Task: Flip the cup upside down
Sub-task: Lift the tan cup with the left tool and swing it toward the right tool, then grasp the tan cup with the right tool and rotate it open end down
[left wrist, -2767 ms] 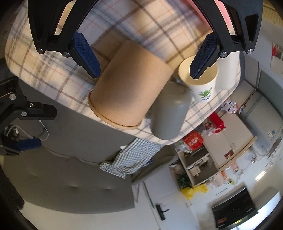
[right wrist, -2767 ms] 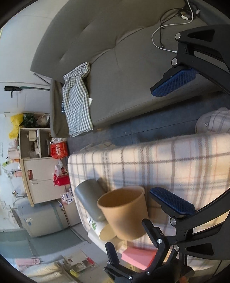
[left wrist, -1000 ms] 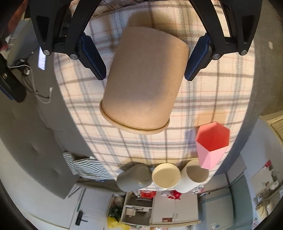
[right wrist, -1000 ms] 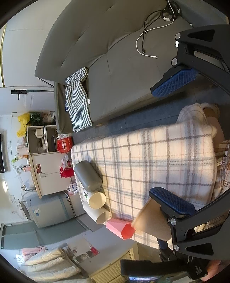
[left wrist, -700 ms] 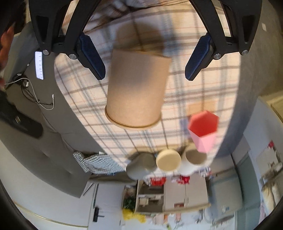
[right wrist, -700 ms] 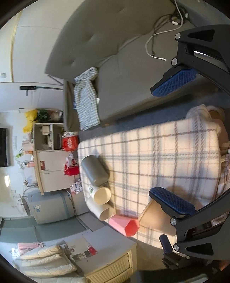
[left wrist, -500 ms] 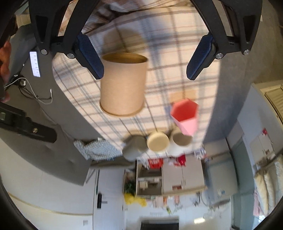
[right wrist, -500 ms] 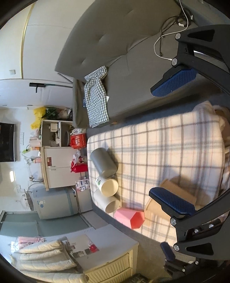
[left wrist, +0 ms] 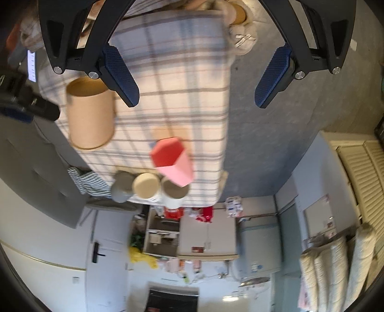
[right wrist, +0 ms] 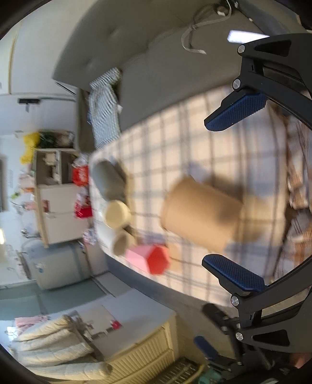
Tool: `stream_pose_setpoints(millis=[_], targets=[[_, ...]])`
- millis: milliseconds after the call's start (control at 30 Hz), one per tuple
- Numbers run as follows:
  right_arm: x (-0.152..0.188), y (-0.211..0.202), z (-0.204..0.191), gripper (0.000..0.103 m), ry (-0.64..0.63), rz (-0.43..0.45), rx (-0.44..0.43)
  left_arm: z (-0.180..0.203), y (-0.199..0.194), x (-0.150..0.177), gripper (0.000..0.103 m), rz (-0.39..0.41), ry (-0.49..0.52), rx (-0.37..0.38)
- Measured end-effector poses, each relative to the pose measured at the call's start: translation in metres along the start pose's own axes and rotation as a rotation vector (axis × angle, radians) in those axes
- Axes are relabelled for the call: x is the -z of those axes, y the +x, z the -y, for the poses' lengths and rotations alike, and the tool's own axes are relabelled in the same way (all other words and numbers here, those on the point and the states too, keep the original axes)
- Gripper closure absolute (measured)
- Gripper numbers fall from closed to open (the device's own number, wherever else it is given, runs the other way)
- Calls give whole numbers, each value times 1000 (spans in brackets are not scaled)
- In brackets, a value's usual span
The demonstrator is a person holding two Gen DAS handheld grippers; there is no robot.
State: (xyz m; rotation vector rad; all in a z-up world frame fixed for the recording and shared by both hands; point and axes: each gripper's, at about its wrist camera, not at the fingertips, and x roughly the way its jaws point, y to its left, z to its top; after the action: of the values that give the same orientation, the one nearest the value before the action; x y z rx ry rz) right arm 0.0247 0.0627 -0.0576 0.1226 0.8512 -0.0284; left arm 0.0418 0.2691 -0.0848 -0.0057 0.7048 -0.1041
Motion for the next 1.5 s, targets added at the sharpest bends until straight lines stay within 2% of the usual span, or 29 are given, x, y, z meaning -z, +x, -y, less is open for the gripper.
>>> stream_pose_setpoints(millis=[333,467,567,1033,1500], targets=[[12,59,-18,1,73,-118,6,-27,-1,19,4,-38,-64,-19],[16,66,-11,9,99,-151,-17,-26,2,22,4,-52,-70,-24],[14,63,-12,24,79,-150,-35,-23,5,21,4,-64,-67,-20],[-16,23,1,25,-28,19,1,8,6,19,3,-75,22,-15],[-39,14,27,25,-66,92,-74,40,11,-4,3,-52,50,-27]])
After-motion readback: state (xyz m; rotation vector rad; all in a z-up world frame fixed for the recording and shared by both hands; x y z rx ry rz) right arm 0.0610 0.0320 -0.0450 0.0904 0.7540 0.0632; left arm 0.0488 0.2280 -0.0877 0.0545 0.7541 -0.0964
